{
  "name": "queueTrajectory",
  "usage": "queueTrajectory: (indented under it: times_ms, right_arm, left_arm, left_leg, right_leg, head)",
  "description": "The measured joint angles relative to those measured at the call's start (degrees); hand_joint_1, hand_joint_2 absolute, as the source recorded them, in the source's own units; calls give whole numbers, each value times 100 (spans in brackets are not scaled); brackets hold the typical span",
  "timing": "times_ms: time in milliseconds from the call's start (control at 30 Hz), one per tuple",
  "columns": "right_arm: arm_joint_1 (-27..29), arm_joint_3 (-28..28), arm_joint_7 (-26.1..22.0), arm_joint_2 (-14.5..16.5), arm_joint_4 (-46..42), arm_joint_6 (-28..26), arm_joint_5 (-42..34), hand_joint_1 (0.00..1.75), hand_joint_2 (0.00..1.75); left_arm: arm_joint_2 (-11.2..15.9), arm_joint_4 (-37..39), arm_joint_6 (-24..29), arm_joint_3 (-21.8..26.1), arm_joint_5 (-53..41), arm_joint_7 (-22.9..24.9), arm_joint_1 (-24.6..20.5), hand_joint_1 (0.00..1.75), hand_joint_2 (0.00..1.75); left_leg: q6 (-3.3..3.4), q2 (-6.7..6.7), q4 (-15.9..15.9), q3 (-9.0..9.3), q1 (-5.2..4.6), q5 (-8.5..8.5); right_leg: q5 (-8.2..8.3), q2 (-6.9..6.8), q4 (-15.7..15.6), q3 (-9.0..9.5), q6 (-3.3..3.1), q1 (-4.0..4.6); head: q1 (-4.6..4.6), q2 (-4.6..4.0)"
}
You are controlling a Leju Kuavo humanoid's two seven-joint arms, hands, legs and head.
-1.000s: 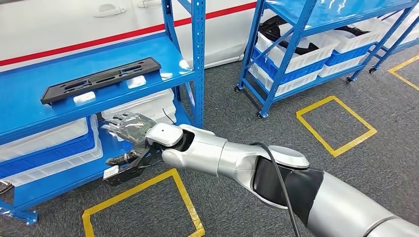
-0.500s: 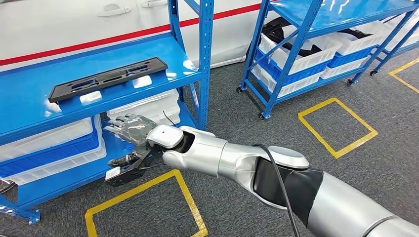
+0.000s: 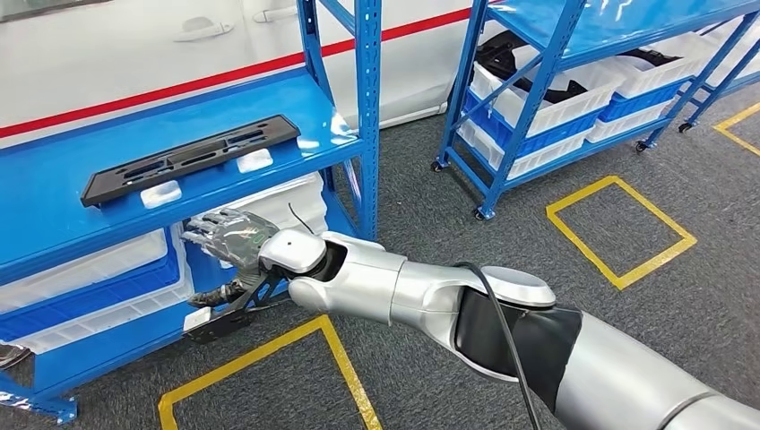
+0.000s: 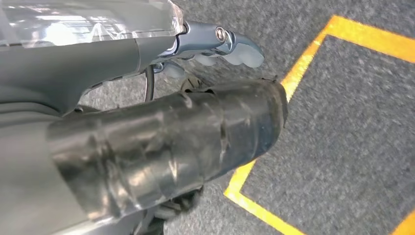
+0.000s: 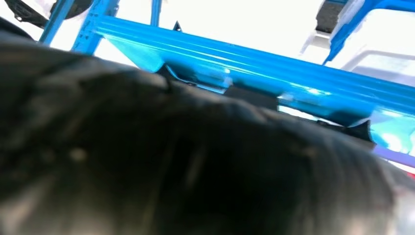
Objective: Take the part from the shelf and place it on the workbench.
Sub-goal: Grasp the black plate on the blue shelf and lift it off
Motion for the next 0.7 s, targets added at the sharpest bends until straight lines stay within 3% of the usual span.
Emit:
queueTrajectory:
  times_ms: [100, 167, 267, 300, 333, 367, 400, 467, 500, 533, 600, 667, 700]
  right_arm:
    - [4, 1, 25, 12, 20, -5, 0, 0, 0]
    - [-5, 1, 44, 15, 39, -10, 0, 0, 0]
    - [0, 1, 50, 15, 80, -18, 0, 0, 0]
    - [12, 1, 51, 15, 100, -21, 0, 0, 0]
    - [22, 1, 52, 15, 122, -24, 0, 0, 0]
    - [27, 1, 54, 15, 142, -30, 0, 0, 0]
    - [23, 1, 55, 15, 158, -37, 0, 0, 0]
    - [-1, 1, 55, 15, 179, -51, 0, 0, 0]
    - [-16, 1, 56, 16, 187, -58, 0, 0, 0]
    - [-28, 1, 58, 16, 195, -64, 0, 0, 0]
    - [-41, 1, 66, 18, 214, -74, 0, 0, 0]
    - [-45, 1, 69, 22, 233, -82, 0, 0, 0]
    - [-52, 1, 68, 26, 243, -85, 2, 0, 0]
  left_arm:
    - [-2, 1, 3, -1, 0, 15, 4, 0, 0]
    - [1, 1, 8, -1, 0, 16, 5, 0, 0]
    - [12, 1, 10, -2, 0, 16, -4, 0, 0]
    - [13, 1, 10, -2, 0, 16, -3, 0, 0]
    - [13, 1, 10, -2, 0, 17, 0, 0, 0]
    - [13, 1, 10, -3, 0, 18, 4, 0, 0]
    - [13, 1, 10, -3, -1, 20, 6, 0, 0]
    - [-3, 1, 8, -8, -4, 28, 5, 0, 0]
    - [-9, 1, 7, -12, -6, 33, 1, 0, 0]
    - [-14, 1, 6, -17, -8, 38, -2, 0, 0]
    - [-9, 1, 6, -26, -9, 46, -7, 0, 0]
    - [-3, 1, 8, -30, -9, 51, -5, 0, 0]
    - [0, 1, 9, -31, -9, 55, -6, 0, 0]
  left_leg:
    - [133, -19, -30, 26, -22, -55]
    - [210, -19, -53, 70, -14, -72]
    - [289, -17, -65, 124, -28, -117]
    - [303, -19, -65, 138, -41, -135]
    - [312, -22, -64, 158, -56, -154]
    - [316, -26, -64, 188, -73, -176]
    - [318, -32, -65, 228, -93, -201]
    - [312, -38, -75, 299, -119, -252]
    - [299, -37, -81, 315, -118, -270]
    - [277, -33, -91, 321, -109, -280]
    - [219, -20, -133, 352, -105, -290]
    - [168, -9, -79, 378, -112, -359]
    - [140, -7, 104, 304, -113, -452]
  right_leg:
    - [-41, 2, 15, -8, 68, 16]
    - [-150, -3, 185, -70, 114, -4]
    - [-534, -7, 1180, -612, 155, -17]
    - [-598, -7, 1492, -820, 152, -17]
    - [-558, -7, 1626, -948, 136, -12]
    - [-410, -6, 1547, -970, 104, 0]
    - [-169, -5, 1255, -883, 50, 21]
    - [241, -6, 494, -580, -109, 87]
    - [326, -9, 220, -454, -173, 121]
    - [325, -10, 87, -390, -217, 149]
    - [294, -4, -19, -322, -242, 162]
    - [314, -9, -179, -182, -236, 113]
    - [322, -15, -259, -101, -228, 81]
  head:
    - [-1, 1]
    - [1, 1]
    - [1, 0]
    - [1, 0]
    - [1, 0]
    - [1, 0]
    - [1, 0]
    - [-5, 0]
    - [-5, 0]
    - [-5, 0]
    - [1, 0]
    - [-1, 1]
    - [-3, 1]
